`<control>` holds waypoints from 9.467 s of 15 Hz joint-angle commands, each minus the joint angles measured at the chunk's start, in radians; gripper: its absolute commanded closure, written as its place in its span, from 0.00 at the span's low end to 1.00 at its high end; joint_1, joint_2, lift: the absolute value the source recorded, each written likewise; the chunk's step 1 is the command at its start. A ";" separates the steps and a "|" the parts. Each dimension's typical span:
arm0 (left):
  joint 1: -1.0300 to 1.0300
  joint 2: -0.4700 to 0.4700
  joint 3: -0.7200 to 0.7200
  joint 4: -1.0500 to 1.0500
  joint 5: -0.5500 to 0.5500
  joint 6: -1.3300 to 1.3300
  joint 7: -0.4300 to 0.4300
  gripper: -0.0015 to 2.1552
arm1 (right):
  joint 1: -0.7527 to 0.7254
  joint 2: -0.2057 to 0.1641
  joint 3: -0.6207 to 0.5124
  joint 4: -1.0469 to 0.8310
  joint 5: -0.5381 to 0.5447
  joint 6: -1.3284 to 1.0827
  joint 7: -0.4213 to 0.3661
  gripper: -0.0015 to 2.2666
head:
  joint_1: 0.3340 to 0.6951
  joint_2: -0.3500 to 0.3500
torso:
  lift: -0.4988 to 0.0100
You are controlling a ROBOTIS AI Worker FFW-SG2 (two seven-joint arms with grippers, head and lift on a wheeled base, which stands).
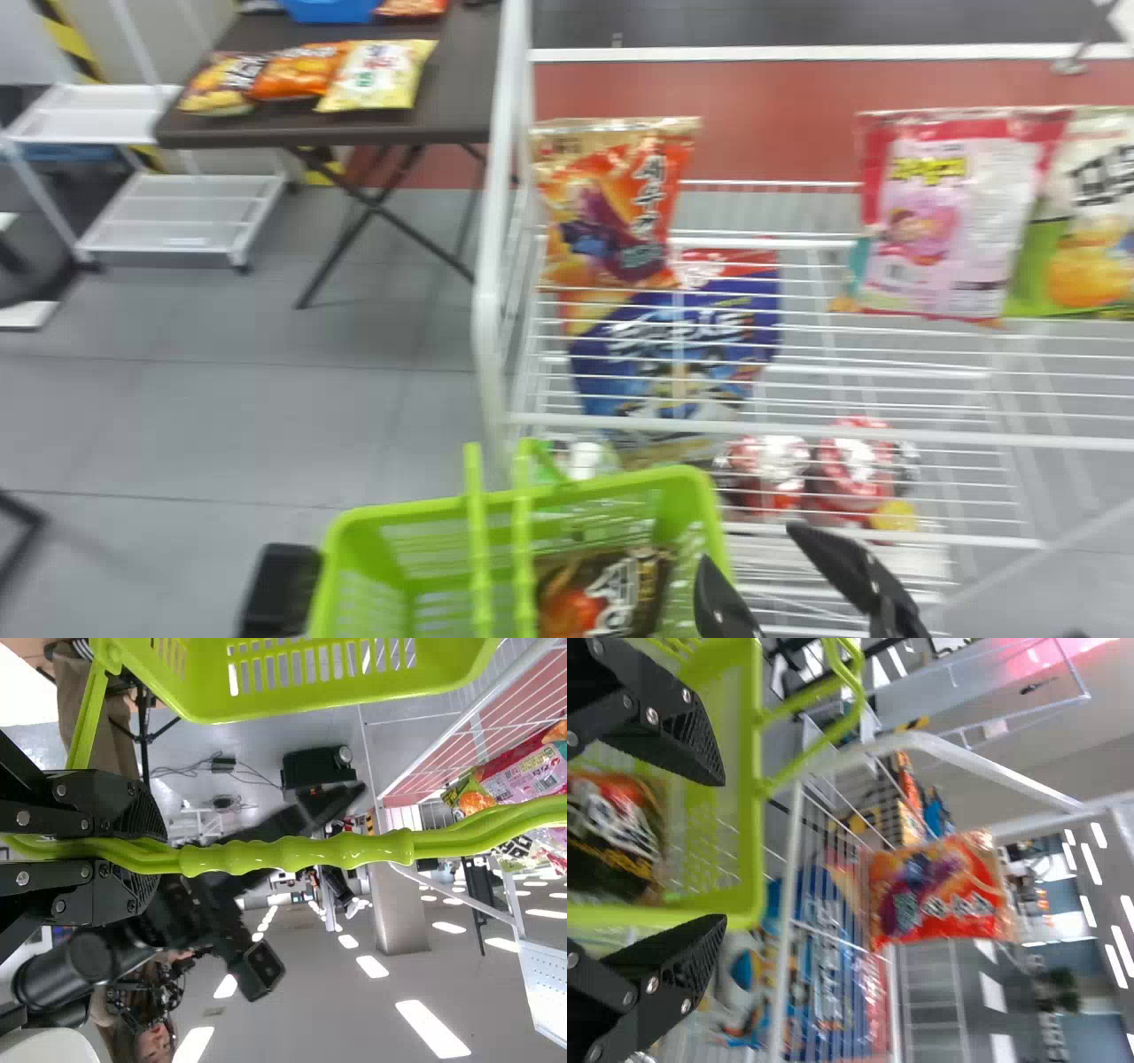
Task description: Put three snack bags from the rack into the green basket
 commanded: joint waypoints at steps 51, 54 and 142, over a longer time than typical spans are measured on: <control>-0.028 -0.008 0.040 0.097 0.041 0.001 -0.011 1.00 | -0.227 0.234 -0.349 -0.174 -0.461 1.141 0.377 0.99 | 1.00 0.29 | 0.98; -0.029 -0.008 0.040 0.100 0.041 0.001 -0.012 1.00 | -0.263 0.232 -0.246 -0.139 -0.413 1.159 0.360 0.99 | 1.00 0.50 | 0.98; -0.035 -0.009 0.031 0.123 0.055 0.001 -0.038 1.00 | -0.360 0.313 -0.596 0.108 -0.274 0.736 0.496 0.03 | 1.00 0.01 | 0.98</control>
